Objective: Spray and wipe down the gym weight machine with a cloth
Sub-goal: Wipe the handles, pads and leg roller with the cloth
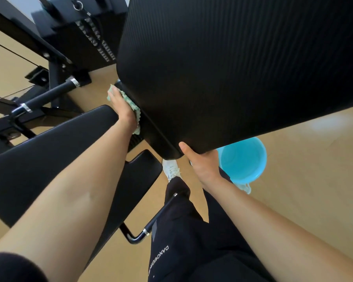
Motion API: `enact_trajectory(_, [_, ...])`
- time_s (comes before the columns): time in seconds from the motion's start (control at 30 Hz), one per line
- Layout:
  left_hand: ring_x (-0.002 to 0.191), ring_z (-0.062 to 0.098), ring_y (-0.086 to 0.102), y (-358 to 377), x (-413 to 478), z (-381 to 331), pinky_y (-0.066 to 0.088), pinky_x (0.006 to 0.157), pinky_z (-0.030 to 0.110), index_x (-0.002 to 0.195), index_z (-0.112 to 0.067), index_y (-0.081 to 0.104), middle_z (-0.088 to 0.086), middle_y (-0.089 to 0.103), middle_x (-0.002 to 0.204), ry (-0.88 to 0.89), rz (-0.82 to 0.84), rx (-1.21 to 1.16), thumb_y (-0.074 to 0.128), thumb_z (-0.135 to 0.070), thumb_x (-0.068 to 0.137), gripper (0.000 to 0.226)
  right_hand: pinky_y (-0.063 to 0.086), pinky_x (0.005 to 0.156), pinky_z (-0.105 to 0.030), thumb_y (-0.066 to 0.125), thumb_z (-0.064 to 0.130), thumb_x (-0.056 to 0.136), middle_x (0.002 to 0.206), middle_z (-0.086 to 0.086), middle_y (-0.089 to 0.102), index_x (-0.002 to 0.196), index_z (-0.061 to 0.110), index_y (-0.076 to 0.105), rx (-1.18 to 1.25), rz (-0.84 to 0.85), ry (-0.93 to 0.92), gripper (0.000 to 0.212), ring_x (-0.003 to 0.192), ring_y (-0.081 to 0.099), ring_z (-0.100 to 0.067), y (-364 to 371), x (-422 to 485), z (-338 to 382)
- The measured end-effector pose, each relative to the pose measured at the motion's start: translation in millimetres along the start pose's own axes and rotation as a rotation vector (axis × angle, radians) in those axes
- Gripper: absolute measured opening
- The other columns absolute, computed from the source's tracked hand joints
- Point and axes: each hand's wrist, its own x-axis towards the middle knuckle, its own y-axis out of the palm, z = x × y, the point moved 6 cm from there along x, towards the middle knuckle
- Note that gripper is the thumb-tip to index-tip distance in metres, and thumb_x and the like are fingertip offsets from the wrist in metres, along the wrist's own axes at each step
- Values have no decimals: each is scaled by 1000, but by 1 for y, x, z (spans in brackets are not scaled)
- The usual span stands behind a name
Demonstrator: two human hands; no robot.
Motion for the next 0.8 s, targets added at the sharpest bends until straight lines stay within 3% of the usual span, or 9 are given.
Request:
enact_trajectory(0.07, [145, 23, 41, -5, -49, -11, 32, 116, 51, 147, -60, 34, -9, 41, 158, 11, 38, 49, 37, -107, 60, 100, 54, 102, -28, 83, 45, 81, 117, 9, 66, 131, 25, 54, 17, -3, 13, 61, 115, 64, -16, 3, 0, -2])
enact_trajectory(0.13, [152, 26, 28, -1, -134, -31, 24, 120, 53, 154, -59, 11, -9, 21, 169, 38, 124, 58, 33, -98, 73, 93, 52, 90, -18, 81, 46, 82, 119, 9, 64, 134, 24, 53, 4, -5, 6, 63, 115, 62, -13, 4, 0, -1])
enact_trajectory(0.2, [151, 30, 29, 3, -194, -28, 23, 121, 59, 154, -60, 2, -6, 19, 170, -9, 160, 61, 30, -93, 80, 86, 51, 84, -14, 80, 46, 83, 123, 8, 64, 137, 22, 52, 3, -9, 2, 65, 115, 62, -12, 3, 0, -1])
enact_trajectory(0.27, [150, 32, 30, -1, -217, -3, 24, 122, 59, 157, -56, -1, 0, 23, 169, -85, 189, 29, 28, -91, 82, 87, 51, 93, -20, 83, 43, 82, 120, 9, 65, 134, 23, 53, 26, -18, 8, 63, 115, 62, -12, 4, 1, -2])
enact_trajectory(0.5, [139, 32, 49, -17, -184, 156, 37, 113, 61, 152, -55, 30, 2, 47, 157, -482, 259, -13, 46, -112, 29, 137, 51, 105, -28, 87, 44, 78, 127, 7, 65, 139, 23, 51, -24, -49, -40, 74, 119, 62, -12, 2, 8, -9])
enact_trajectory(0.57, [132, 34, 56, -13, -216, 146, 41, 112, 60, 152, -39, 41, 8, 57, 148, -570, 284, -73, 49, -109, 40, 133, 51, 108, -32, 88, 45, 76, 127, 7, 66, 138, 23, 53, -10, -47, -22, 75, 120, 63, -12, 2, 10, -12])
enact_trajectory(0.63, [126, 37, 61, -9, -258, 115, 43, 112, 59, 144, -21, 55, 14, 64, 138, -633, 294, -122, 49, -96, 65, 109, 52, 106, -29, 89, 41, 76, 128, 6, 67, 137, 21, 54, 4, -33, -21, 74, 118, 64, -10, 3, 10, -11])
enact_trajectory(0.73, [121, 39, 66, -6, -286, 88, 46, 110, 58, 136, -14, 61, 17, 68, 132, -681, 373, -205, 47, -78, 88, 82, 51, 86, -7, 86, 35, 81, 118, 11, 68, 131, 21, 59, 4, 1, -40, 58, 103, 64, 4, 1, 8, -6])
enact_trajectory(0.8, [120, 38, 67, -8, -297, 78, 47, 110, 56, 141, -14, 59, 17, 68, 133, -695, 415, -243, 51, -70, 93, 74, 50, 76, -3, 84, 33, 85, 110, 19, 68, 117, 30, 62, -34, 46, -46, 39, 95, 64, 10, -1, 7, -5])
